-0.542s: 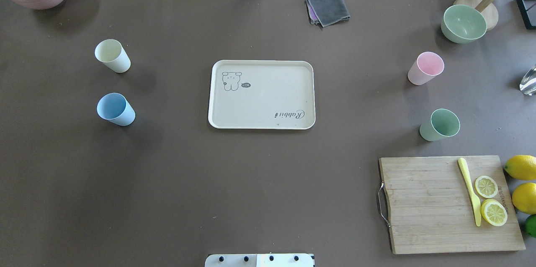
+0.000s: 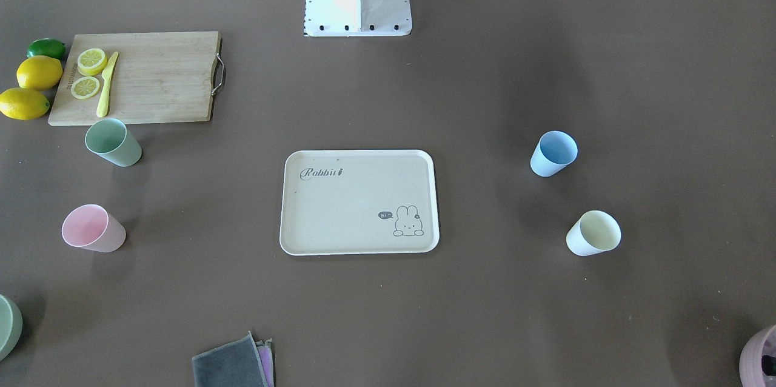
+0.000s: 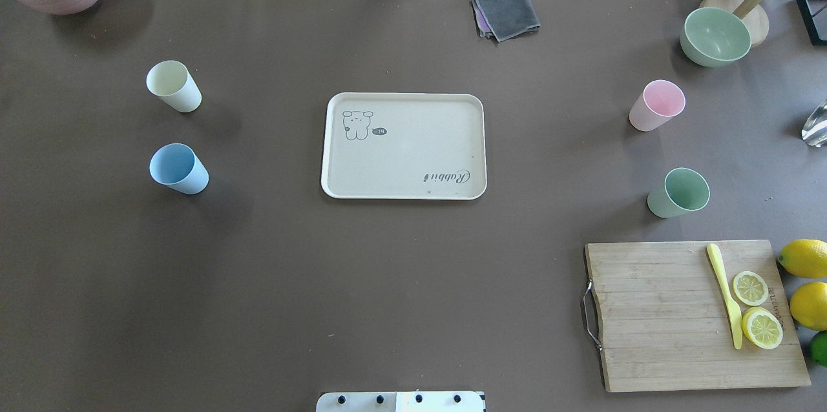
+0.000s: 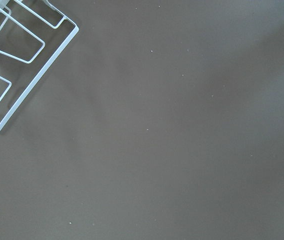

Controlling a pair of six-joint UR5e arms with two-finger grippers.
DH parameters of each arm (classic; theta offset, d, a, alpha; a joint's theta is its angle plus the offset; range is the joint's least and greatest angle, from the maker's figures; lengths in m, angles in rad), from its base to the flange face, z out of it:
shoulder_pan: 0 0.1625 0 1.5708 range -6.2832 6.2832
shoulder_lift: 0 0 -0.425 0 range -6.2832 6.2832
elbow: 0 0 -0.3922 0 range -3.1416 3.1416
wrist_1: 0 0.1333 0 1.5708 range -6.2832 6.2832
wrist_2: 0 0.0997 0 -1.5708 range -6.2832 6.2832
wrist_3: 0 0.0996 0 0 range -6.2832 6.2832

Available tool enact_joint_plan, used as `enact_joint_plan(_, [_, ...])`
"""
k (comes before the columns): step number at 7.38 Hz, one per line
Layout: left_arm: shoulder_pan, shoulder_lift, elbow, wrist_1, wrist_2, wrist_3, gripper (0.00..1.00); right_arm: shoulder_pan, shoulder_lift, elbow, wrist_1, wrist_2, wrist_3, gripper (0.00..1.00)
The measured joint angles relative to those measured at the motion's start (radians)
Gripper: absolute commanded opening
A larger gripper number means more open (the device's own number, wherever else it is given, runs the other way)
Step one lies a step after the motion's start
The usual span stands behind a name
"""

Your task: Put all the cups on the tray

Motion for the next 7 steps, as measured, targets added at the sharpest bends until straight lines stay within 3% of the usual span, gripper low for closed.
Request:
enact_joint_plan(2, [0.000,-0.026,-0.030,-0.057,0.000,-0.005,0.98,0.002,0.007,0.007,0.103,0.000,0.007,1.00])
enact_joint_plan(4, [-0.003,-0.069,0.001,-0.211,-0.003,-0.011,0.98,0.023,0.005,-0.018,0.174,0.017,0.006,1.00])
enact_joint_plan(7, [-0.003,-0.093,0.032,-0.301,-0.009,-0.023,0.98,0.063,-0.023,-0.044,0.306,0.041,0.017,1.00])
